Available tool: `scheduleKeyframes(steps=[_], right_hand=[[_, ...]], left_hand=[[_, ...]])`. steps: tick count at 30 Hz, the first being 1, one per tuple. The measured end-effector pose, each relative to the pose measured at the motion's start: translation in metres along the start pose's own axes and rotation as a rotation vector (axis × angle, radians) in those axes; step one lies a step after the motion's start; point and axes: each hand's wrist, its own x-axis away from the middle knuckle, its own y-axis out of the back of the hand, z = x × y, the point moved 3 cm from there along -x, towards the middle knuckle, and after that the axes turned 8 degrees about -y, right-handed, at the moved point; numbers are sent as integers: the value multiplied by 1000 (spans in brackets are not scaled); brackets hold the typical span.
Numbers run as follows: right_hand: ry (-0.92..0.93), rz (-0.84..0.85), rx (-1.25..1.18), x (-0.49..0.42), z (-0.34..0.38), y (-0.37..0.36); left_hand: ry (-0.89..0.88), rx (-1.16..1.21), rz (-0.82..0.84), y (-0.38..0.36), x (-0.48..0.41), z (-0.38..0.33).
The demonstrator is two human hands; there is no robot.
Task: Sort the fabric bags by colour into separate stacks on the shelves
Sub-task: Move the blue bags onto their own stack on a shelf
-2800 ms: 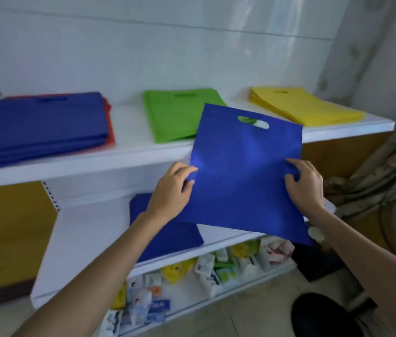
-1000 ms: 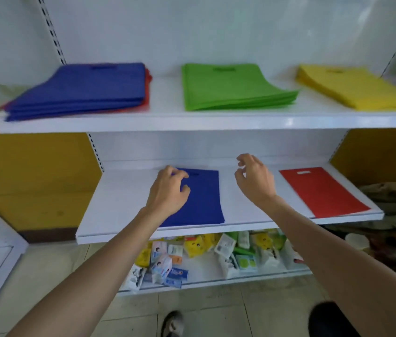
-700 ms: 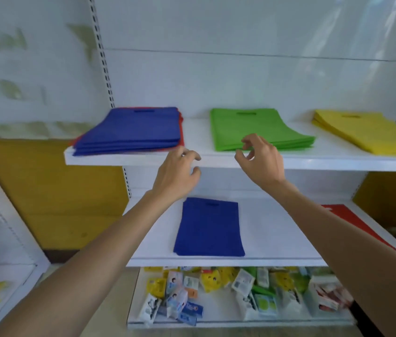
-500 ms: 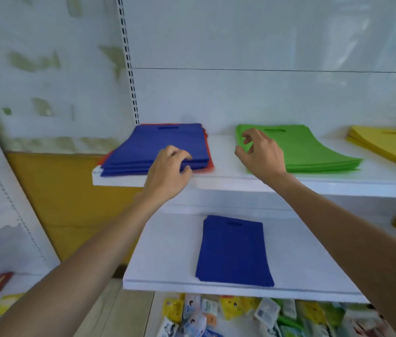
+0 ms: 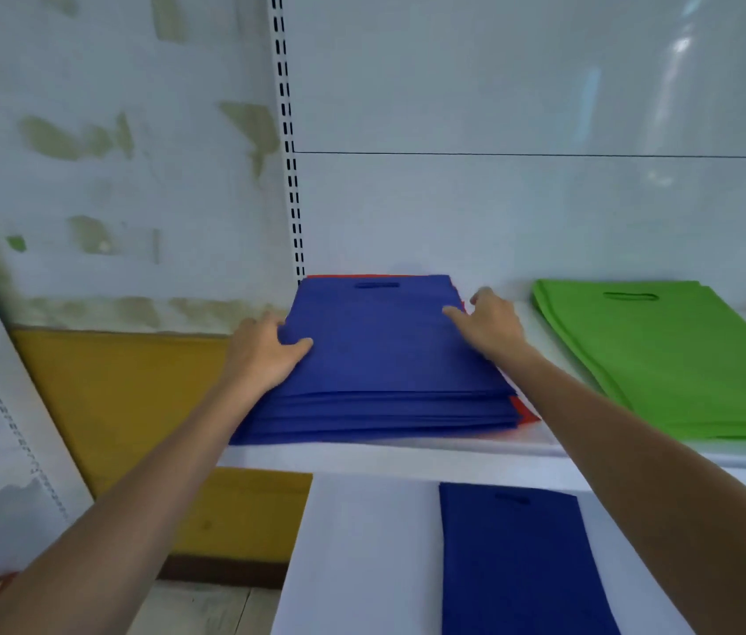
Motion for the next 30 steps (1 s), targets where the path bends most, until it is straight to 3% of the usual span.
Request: scheduleKeyframes(steps=[5, 12, 20, 24, 30], right_hand=[[-69, -24, 72, -7, -9, -18], [143, -233, -32, 5, -2, -10], [234, -294, -21, 14, 1, -6], [297, -369, -83, 18, 8, 1], [387, -374, -223, 31, 8, 47]], left_hand=[[25, 27, -104, -4, -9, 6], [-92, 115, -247, -1, -7, 6], [-81, 50, -309, 1, -2, 6], [-226, -50, -408, 7, 3, -2], [-386, -73, -399, 19, 18, -21]])
